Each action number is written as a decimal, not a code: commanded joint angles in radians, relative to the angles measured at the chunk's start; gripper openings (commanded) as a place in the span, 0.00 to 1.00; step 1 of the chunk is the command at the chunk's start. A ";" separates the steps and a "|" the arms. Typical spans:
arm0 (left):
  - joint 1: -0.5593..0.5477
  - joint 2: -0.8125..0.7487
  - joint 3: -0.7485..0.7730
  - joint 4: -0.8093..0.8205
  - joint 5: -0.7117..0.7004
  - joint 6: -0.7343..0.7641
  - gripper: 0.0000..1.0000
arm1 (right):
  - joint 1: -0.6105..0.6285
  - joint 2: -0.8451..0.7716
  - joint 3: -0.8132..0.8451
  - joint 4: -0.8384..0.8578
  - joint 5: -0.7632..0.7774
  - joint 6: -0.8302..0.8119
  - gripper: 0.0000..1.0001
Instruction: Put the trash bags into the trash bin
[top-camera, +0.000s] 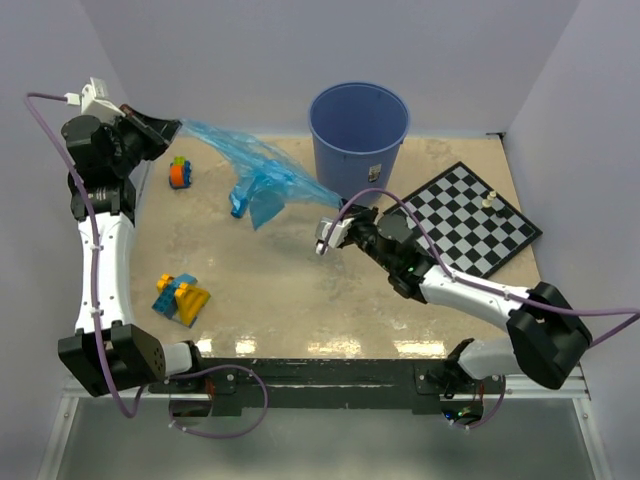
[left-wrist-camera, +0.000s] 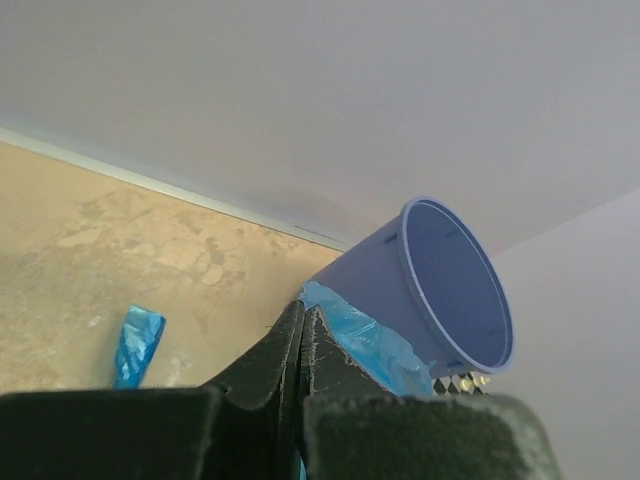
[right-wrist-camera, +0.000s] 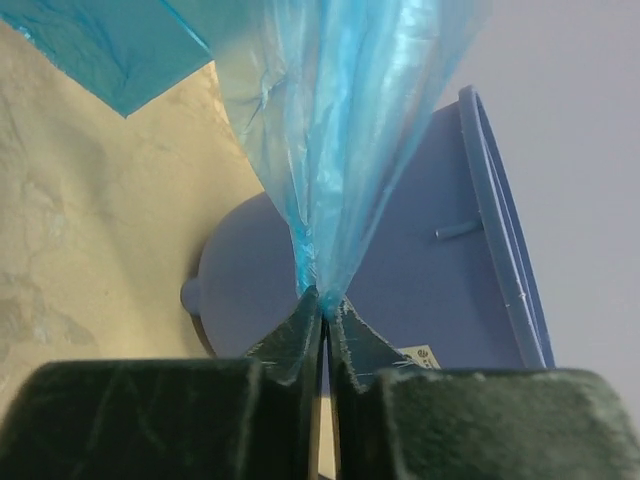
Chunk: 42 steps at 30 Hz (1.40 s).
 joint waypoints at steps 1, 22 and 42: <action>0.009 0.019 -0.042 0.220 0.234 -0.001 0.00 | -0.005 -0.062 0.025 -0.153 -0.050 -0.019 0.27; -0.102 0.057 -0.059 0.480 0.862 0.085 0.00 | -0.150 0.259 0.737 -0.611 -0.561 0.550 0.65; -0.138 0.028 0.088 0.351 1.009 0.061 0.00 | -0.070 0.563 0.947 -0.277 -0.826 0.842 0.76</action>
